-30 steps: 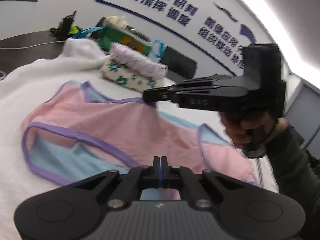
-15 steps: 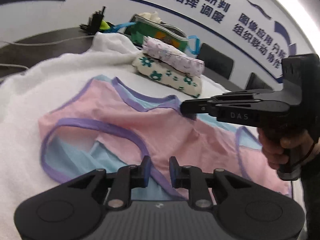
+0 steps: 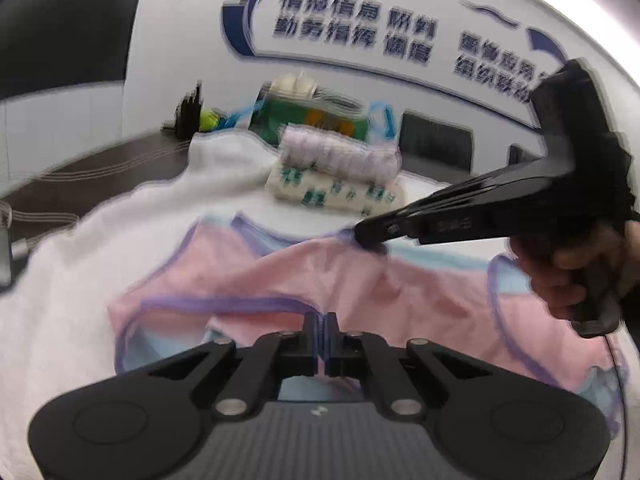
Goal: Fold clothes
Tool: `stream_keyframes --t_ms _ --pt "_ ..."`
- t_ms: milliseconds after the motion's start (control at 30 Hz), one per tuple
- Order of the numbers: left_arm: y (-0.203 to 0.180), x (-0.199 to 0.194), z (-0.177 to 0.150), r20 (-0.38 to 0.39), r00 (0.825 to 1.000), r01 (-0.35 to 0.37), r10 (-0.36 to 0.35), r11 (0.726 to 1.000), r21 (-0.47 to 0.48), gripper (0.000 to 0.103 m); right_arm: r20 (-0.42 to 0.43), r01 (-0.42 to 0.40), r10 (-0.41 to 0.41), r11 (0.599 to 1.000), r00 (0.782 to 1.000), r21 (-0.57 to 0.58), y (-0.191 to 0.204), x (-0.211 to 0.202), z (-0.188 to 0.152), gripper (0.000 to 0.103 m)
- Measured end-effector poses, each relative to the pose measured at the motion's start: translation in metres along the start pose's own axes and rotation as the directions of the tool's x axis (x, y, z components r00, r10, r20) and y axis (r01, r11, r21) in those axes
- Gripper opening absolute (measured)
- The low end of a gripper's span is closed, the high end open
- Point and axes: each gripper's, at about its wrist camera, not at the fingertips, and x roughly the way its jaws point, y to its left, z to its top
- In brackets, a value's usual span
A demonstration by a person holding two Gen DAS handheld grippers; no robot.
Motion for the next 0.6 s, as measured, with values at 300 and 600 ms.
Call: stream_keyframes --t_ms 300,600 --pt "-0.055 -0.007 -0.030 -0.048 0.987 0.161 -0.154 0.962 0.221 0.008 -0.026 0.068 -0.066 0.995 0.997 0.067 -0.009 -0.022 -0.026 0.000" --pt "-0.052 -0.014 -0.041 -0.041 0.976 0.215 -0.212 0.941 0.259 0.040 -0.042 -0.013 0.026 0.960 0.999 0.278 -0.003 -0.029 -0.039 0.036"
